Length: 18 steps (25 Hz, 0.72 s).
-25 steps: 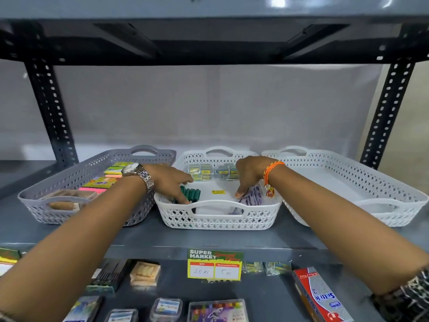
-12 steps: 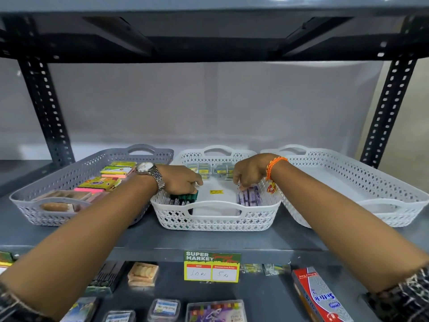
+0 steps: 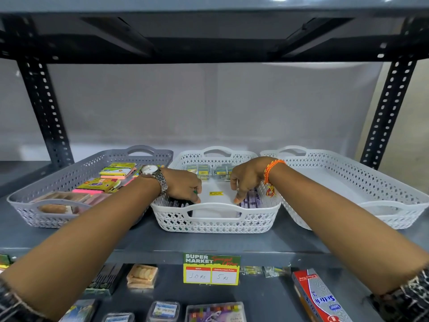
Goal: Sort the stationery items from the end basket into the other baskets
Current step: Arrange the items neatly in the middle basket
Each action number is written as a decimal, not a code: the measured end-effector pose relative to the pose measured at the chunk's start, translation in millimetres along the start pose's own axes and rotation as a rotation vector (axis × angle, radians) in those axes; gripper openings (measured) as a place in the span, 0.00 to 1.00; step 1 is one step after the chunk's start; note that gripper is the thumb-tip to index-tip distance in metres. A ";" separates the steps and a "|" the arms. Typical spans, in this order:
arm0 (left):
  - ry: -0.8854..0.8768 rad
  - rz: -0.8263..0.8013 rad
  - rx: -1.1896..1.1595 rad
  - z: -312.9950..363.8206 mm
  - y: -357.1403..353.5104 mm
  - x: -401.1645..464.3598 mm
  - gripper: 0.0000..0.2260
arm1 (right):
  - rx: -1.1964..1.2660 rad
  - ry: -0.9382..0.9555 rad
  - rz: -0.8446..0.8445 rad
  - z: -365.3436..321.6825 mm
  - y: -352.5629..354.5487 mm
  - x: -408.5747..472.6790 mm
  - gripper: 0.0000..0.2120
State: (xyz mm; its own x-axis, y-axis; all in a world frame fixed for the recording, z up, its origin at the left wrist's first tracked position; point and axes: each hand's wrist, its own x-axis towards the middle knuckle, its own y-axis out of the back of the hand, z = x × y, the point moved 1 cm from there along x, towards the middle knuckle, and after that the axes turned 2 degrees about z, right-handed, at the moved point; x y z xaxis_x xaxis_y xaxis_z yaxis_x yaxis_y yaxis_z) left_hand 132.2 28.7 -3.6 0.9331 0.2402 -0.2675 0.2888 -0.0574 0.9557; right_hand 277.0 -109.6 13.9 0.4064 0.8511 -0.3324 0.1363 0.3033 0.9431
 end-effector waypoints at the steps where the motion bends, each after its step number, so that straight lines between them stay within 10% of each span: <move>1: -0.003 -0.005 0.008 0.1 -0.5 -0.6 0.22 | -0.015 -0.008 -0.003 0.1 -1.2 -0.7 0.33; 9: 0.045 0.216 -0.004 -28.2 32.9 22.2 0.35 | 0.073 -0.021 0.268 14.7 41.0 10.5 0.29; 18: 0.232 0.041 -0.080 -53.7 30.6 88.5 0.37 | -0.002 -0.036 0.231 24.4 35.9 69.0 0.31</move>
State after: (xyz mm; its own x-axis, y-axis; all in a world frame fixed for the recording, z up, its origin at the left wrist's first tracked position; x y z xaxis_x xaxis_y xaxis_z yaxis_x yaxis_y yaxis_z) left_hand 212.1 100.2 8.5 0.8672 0.4555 -0.2013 0.2248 0.0027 0.9744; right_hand 331.9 -50.4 25.0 0.4585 0.8821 -0.1076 0.0347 0.1032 0.9940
